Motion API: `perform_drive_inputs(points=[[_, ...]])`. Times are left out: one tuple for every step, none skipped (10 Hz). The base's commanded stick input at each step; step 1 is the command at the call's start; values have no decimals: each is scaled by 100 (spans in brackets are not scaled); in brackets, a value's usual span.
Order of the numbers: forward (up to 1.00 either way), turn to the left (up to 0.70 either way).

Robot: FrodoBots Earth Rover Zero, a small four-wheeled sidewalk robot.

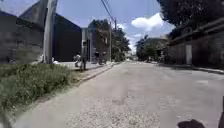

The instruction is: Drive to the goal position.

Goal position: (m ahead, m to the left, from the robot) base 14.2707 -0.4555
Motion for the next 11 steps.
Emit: perform_drive_inputs(points=[[0, 0], [0, 0], [0, 0], [0, 0], [13, 1], [57, 2], [100, 4], [100, -29], [100, -36], [100, -36], [100, -36]])
